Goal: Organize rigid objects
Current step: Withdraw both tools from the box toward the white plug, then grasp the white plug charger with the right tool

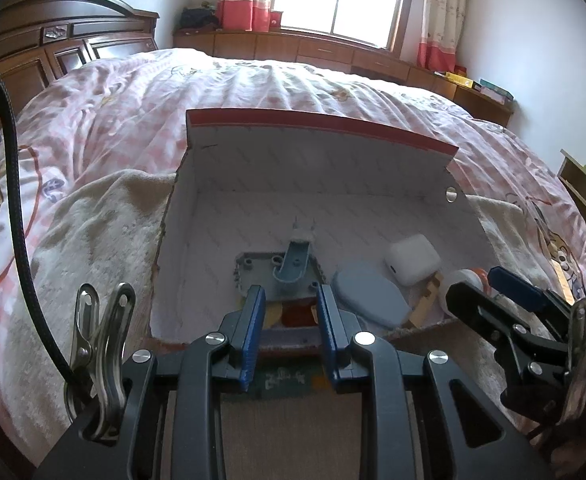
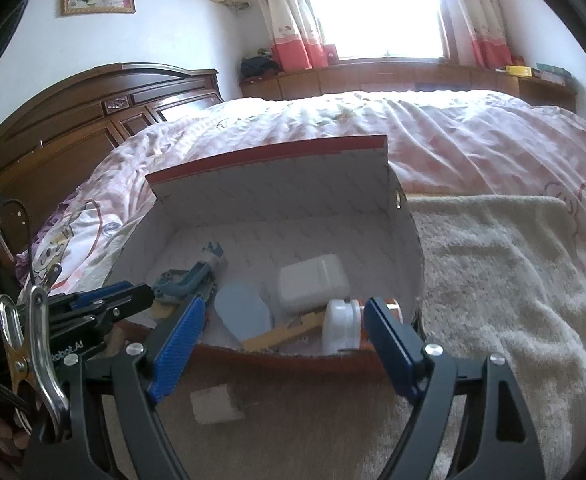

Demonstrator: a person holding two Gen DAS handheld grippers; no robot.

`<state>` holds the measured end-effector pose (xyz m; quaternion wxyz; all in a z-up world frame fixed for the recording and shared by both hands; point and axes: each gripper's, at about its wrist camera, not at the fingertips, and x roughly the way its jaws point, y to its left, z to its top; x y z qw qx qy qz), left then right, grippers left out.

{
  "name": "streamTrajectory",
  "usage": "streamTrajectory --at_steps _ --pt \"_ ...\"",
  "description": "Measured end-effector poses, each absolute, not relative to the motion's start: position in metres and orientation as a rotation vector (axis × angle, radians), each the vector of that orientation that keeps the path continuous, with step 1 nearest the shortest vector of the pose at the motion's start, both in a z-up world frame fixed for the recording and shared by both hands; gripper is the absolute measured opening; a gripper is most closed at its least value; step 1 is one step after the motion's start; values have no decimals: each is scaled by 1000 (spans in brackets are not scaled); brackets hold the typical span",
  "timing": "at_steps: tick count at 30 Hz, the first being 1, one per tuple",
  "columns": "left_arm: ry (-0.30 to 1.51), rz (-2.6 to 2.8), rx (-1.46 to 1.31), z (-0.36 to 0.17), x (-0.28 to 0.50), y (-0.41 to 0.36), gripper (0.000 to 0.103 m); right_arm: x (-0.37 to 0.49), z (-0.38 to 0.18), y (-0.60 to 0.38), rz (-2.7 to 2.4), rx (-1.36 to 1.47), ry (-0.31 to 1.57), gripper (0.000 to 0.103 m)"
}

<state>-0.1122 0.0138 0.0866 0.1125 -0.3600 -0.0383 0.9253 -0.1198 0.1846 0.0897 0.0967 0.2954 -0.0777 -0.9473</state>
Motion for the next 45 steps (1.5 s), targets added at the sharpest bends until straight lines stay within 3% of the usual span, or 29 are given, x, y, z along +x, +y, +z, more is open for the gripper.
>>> streamTrajectory --at_steps 17,45 --pt "-140 2735 -1059 87 -80 -1 26 -90 88 190 -2815 889 -261 85" --pt "-213 2734 -1222 39 -54 -32 26 -79 46 154 -2710 1066 -168 85"
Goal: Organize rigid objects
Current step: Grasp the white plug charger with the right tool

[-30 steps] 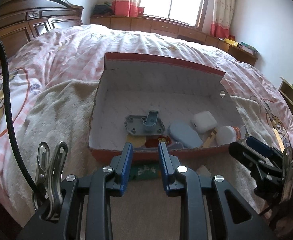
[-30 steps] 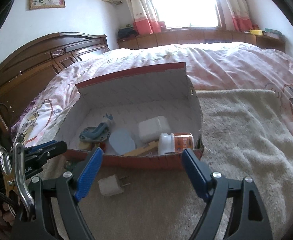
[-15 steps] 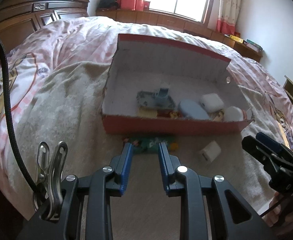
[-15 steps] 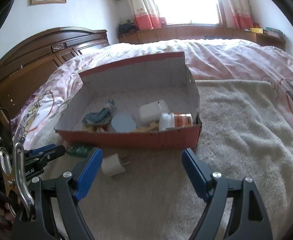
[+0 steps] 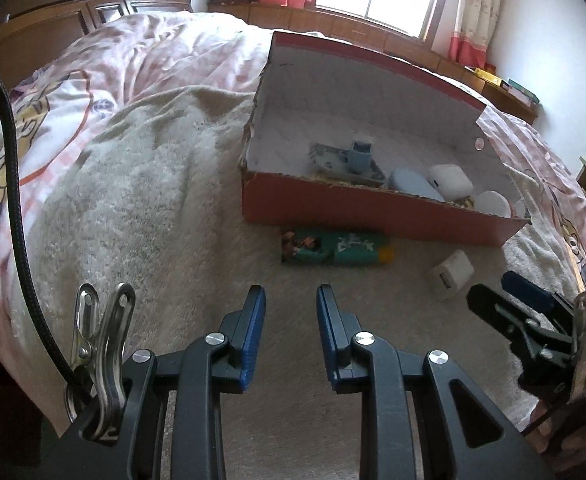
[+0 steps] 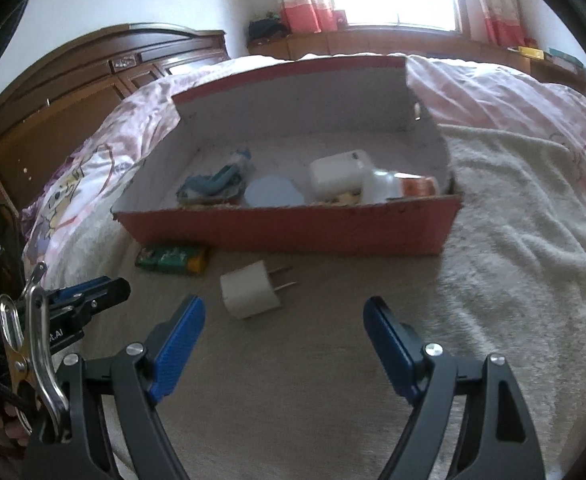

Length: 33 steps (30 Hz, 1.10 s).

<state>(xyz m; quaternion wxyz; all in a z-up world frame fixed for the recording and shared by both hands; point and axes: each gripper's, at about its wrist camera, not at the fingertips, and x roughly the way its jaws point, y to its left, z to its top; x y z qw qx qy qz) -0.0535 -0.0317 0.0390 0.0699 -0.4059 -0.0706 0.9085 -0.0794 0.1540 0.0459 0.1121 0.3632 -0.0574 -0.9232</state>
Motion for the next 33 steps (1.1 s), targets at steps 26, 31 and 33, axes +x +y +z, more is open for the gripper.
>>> streamTrajectory --at_steps 26,31,33 --pt "-233 2721 -1273 27 -58 -37 28 -100 35 138 -2756 1128 -120 47" --pt "-220 2718 -1280 28 -60 -33 39 -93 37 149 -2750 1134 -137 47" --pt "-204 2717 -1277 28 -60 -30 45 -90 37 155 -2753 1137 -142 47"
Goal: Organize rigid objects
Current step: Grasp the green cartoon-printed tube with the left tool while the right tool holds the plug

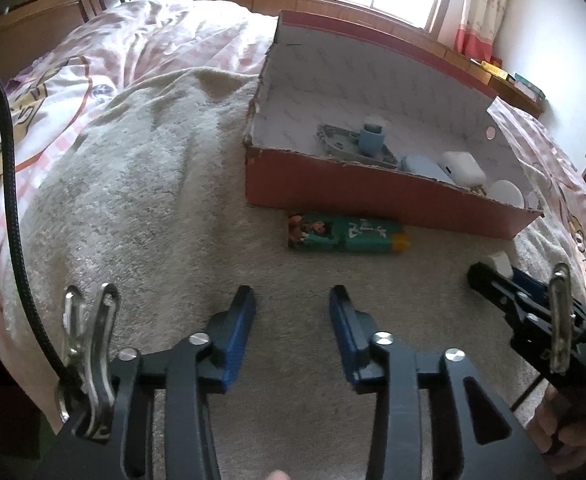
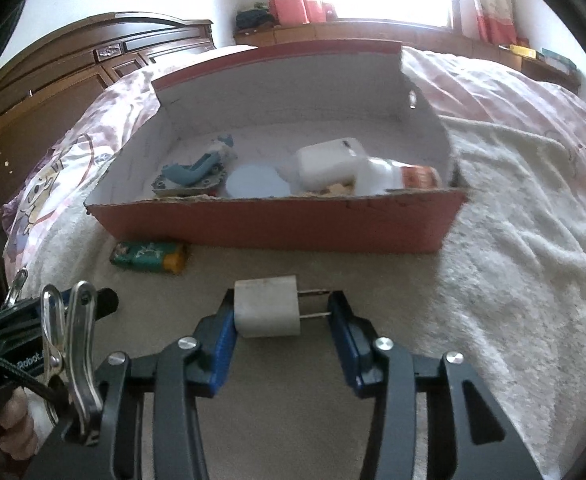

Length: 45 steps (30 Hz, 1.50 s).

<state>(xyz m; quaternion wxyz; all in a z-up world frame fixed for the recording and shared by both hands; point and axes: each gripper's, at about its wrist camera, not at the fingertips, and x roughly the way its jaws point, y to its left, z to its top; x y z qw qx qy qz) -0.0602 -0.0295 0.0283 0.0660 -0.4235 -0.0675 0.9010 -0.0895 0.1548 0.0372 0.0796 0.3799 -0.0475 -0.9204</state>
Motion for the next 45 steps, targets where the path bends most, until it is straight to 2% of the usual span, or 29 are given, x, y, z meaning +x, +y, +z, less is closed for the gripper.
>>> streamTrajectory --at_steps 2,11,25,45 --pt "-188 2720 -1273 29 -61 -26 56 -86 37 162 -2759 1143 -145 47" --pt "-141 2735 -1256 30 -73 -10 78 -74 31 185 -2789 1158 -141 47" --pt "-53 2714 -1235 30 -93 17 84 -69 26 188 -2797 1097 -148 47" --pt "40 2738 -1224 27 -98 26 82 -67 24 190 -2794 1071 -169 48"
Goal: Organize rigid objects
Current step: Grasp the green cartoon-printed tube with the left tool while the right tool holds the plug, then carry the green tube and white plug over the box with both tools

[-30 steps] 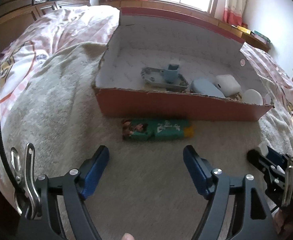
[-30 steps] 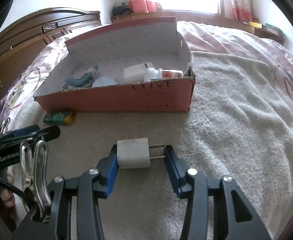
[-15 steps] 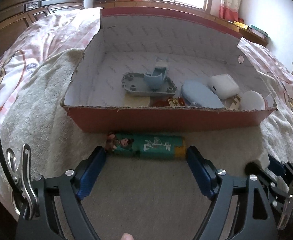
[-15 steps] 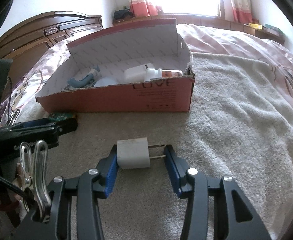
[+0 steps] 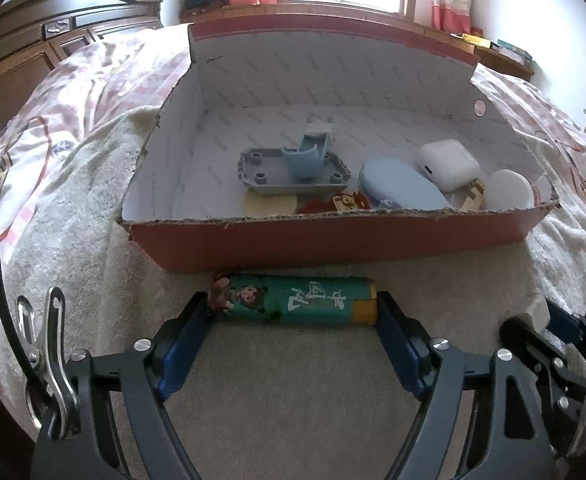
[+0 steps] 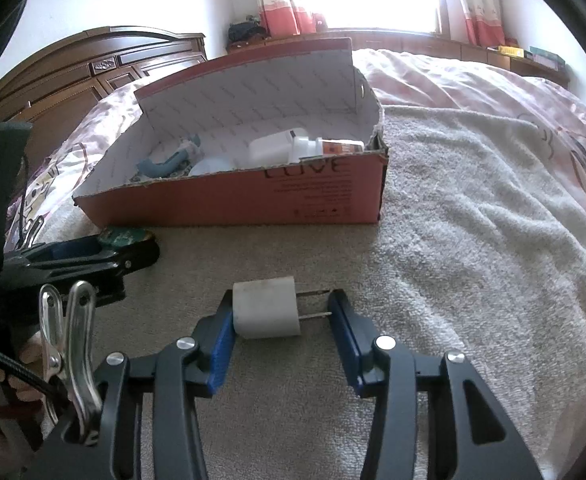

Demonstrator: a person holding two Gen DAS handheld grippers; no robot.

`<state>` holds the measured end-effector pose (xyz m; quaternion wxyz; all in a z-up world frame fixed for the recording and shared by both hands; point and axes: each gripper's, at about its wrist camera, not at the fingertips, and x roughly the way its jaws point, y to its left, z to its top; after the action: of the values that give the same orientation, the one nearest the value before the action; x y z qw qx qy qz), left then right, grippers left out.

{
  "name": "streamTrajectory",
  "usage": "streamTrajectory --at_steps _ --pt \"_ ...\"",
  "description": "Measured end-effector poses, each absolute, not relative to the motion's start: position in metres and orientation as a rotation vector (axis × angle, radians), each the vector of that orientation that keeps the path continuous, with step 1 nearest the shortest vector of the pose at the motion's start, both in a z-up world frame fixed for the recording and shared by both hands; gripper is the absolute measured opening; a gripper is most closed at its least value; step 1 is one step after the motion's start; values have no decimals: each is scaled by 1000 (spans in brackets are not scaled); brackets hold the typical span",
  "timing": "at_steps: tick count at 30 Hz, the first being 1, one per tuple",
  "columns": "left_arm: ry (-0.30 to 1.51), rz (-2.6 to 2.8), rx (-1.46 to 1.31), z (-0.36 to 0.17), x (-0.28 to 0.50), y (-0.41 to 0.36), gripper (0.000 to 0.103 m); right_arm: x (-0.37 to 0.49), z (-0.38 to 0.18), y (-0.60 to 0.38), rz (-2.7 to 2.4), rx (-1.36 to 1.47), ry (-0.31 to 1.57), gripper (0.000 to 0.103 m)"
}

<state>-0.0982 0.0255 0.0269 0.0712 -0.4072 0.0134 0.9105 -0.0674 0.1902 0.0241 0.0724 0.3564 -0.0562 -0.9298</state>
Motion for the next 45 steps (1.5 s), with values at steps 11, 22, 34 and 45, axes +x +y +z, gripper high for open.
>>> streamTrajectory --at_steps 11,22,34,45 --pt "-11 2711 -1204 31 -70 19 82 -66 25 192 -2801 1066 -186 47" --pt "-19 2736 -1114 57 -60 17 82 -57 43 186 -2759 997 -232 47" --pt "6 2749 -1064 74 -66 23 82 -58 63 185 -2760 933 -226 47" --pt "56 2775 -1017 89 -96 32 82 -88 86 187 -2780 891 -203 47"
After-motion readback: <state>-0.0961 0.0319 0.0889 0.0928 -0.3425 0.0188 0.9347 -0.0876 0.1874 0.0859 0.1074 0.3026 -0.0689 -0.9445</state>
